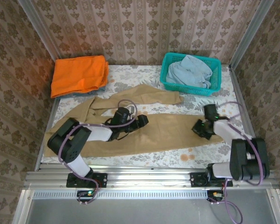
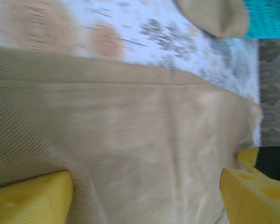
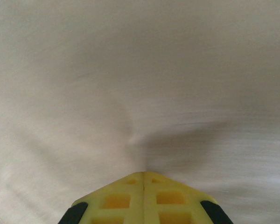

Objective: Fold and stack the trousers

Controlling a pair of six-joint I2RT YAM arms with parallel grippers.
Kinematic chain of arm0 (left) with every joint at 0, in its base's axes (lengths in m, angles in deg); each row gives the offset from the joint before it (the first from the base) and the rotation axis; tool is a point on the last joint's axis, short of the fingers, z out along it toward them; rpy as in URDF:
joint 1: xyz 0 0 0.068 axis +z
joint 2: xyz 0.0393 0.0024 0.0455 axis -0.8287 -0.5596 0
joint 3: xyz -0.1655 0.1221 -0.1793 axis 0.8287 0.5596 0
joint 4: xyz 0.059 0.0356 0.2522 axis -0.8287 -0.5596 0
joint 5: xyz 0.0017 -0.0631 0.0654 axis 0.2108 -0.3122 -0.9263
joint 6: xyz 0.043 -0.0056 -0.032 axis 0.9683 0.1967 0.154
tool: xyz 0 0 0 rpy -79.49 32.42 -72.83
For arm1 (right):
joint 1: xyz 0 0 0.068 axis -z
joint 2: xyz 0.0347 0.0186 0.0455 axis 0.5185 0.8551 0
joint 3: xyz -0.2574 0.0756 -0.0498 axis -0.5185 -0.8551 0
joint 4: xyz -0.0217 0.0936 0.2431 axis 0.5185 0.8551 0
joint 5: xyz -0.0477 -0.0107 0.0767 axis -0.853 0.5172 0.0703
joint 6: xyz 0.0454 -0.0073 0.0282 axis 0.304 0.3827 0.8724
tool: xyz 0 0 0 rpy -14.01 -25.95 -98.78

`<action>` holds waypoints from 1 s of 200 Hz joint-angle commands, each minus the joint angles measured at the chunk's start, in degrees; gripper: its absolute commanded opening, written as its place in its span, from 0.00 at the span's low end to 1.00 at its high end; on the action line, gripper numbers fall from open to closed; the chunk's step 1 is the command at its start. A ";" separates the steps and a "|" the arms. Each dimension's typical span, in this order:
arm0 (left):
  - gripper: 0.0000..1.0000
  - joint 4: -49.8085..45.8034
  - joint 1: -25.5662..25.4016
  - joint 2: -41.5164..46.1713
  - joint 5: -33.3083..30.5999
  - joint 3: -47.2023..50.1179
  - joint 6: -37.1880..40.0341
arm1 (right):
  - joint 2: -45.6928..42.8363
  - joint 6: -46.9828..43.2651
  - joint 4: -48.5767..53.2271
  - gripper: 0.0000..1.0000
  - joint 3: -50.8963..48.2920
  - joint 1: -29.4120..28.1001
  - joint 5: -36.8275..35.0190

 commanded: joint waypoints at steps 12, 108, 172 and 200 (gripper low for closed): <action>0.78 17.43 -10.76 -12.59 -1.17 4.53 -12.21 | -7.69 -0.43 6.46 0.00 -3.73 11.13 1.70; 0.74 -0.06 -13.69 1.12 -8.10 6.56 -6.20 | -11.67 0.84 7.57 0.01 5.88 2.80 1.91; 0.84 -26.39 -4.68 13.92 -11.56 -2.79 6.83 | 15.27 3.18 -2.25 0.04 18.40 -9.73 -1.20; 0.83 -26.70 -3.46 11.70 -9.47 -5.64 8.91 | 16.37 5.15 -1.15 0.00 14.94 -8.56 -3.18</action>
